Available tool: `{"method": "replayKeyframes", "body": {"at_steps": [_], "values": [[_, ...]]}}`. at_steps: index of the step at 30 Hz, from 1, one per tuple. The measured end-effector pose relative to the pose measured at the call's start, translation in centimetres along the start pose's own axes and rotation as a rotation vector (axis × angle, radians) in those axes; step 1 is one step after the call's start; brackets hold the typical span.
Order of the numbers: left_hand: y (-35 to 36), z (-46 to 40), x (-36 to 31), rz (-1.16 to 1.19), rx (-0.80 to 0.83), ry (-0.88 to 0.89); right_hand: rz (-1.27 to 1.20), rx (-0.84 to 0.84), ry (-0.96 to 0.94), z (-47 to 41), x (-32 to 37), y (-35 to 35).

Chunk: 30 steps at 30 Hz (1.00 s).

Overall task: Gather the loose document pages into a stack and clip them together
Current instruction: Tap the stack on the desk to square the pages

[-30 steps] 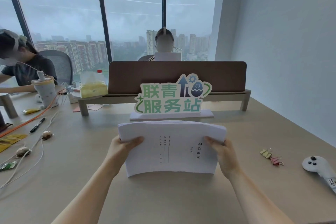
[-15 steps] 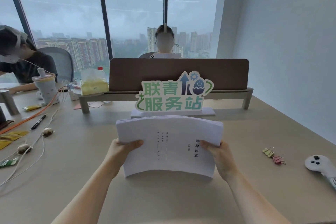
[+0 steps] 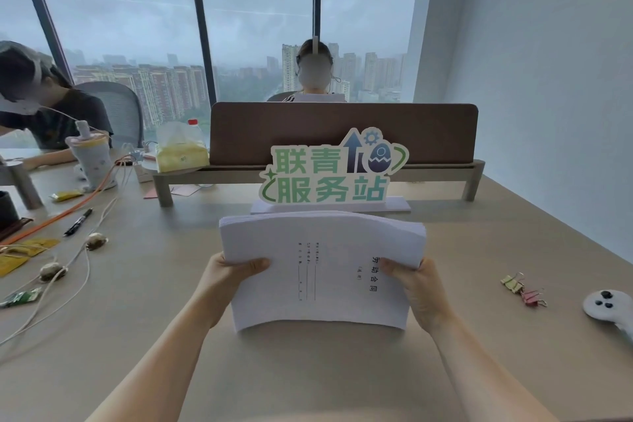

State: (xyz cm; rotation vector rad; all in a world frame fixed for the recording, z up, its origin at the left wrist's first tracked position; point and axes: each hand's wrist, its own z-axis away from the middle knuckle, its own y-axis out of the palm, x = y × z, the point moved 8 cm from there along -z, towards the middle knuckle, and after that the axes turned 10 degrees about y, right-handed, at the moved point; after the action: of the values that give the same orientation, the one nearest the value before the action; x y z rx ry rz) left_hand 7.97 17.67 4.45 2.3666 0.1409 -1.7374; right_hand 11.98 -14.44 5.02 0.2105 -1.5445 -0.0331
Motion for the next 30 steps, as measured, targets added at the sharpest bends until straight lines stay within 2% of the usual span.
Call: {"method": "replayKeyframes", "body": {"at_steps": [5, 8, 12, 18, 24, 30], "values": [[-0.1, -0.7, -1.8, 0.0, 0.012, 0.087, -0.048, 0.022, -0.073, -0.6, 1.8, -0.1], [-0.5, 0.2, 0.3, -0.038, 0.039, 0.016, -0.016, 0.073, -0.018, -0.2, 0.3, 0.1], [-0.7, 1.5, 3.2, -0.013, 0.013, -0.066, -0.004, 0.038, 0.072, -0.1, -2.3, -0.1], [-0.7, 0.2, 1.5, 0.023, 0.0, 0.042, -0.057, 0.005, -0.009, -0.8, -0.7, 0.0], [-0.8, 2.0, 5.1, -0.011, 0.034, -0.104, 0.006, 0.064, 0.089, -0.8, -4.2, 0.3], [-0.6, 2.7, 5.4, 0.016, -0.025, -0.112, 0.003, 0.01, 0.121, -0.7, -4.8, 0.3]]}}
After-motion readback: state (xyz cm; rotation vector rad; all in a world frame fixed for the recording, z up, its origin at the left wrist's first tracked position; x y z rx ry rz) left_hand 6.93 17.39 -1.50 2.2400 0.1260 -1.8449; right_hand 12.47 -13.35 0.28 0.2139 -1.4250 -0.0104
